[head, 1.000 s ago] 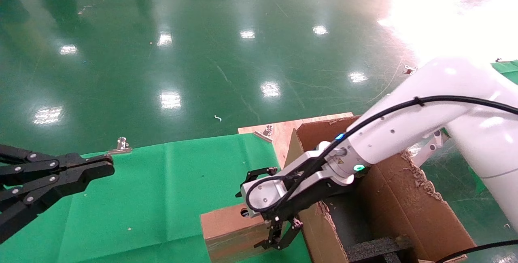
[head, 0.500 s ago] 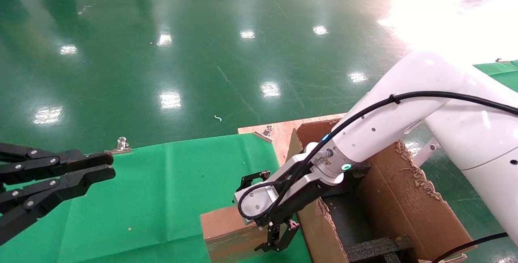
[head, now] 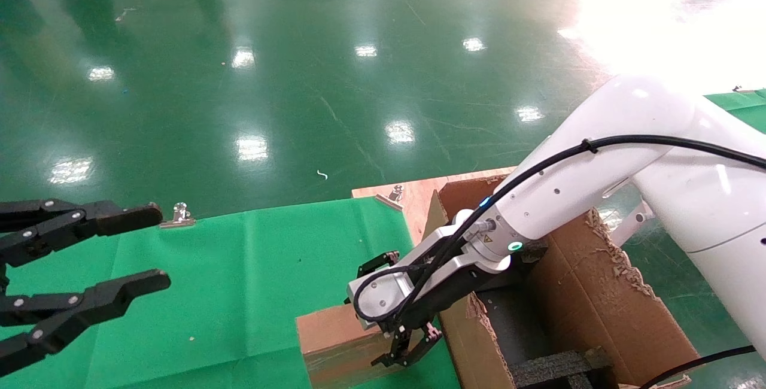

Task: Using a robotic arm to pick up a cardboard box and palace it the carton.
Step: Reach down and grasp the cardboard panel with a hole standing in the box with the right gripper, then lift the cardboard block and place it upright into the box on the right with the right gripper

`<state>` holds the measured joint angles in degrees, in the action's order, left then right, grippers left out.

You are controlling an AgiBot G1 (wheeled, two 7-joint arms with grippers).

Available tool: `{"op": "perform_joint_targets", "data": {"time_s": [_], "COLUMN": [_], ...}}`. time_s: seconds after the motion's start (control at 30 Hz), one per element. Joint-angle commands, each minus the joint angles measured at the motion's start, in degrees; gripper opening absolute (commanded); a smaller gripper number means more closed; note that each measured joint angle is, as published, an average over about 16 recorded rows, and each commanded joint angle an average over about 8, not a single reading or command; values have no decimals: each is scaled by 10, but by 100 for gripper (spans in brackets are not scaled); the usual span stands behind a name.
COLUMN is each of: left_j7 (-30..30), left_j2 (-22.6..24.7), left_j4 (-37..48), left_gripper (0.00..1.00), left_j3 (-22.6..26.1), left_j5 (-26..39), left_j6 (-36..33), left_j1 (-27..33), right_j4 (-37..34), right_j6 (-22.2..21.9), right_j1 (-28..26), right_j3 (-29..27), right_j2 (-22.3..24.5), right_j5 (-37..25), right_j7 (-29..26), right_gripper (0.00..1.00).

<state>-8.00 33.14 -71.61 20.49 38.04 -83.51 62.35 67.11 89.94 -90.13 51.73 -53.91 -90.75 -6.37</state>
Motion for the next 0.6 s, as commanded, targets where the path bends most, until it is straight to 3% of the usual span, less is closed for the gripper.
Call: {"op": "perform_joint_targets", "data": {"time_s": [0.03,0.6], "left_j7": [0,0], "left_j2": [0,0], "left_j4": [0,0], "left_gripper": [100,100], "left_j3": [0,0], "left_j5": [0,0], "left_j6": [0,0], "left_j1": [0,0], "right_j4": [0,1], "right_j6": [0,-1], "right_j1": [0,1], "right_j3": [-1,-3], "right_j2": [0,2], "right_j5": [0,1], "right_j7": [0,-1], "right_gripper": [0,0]}}
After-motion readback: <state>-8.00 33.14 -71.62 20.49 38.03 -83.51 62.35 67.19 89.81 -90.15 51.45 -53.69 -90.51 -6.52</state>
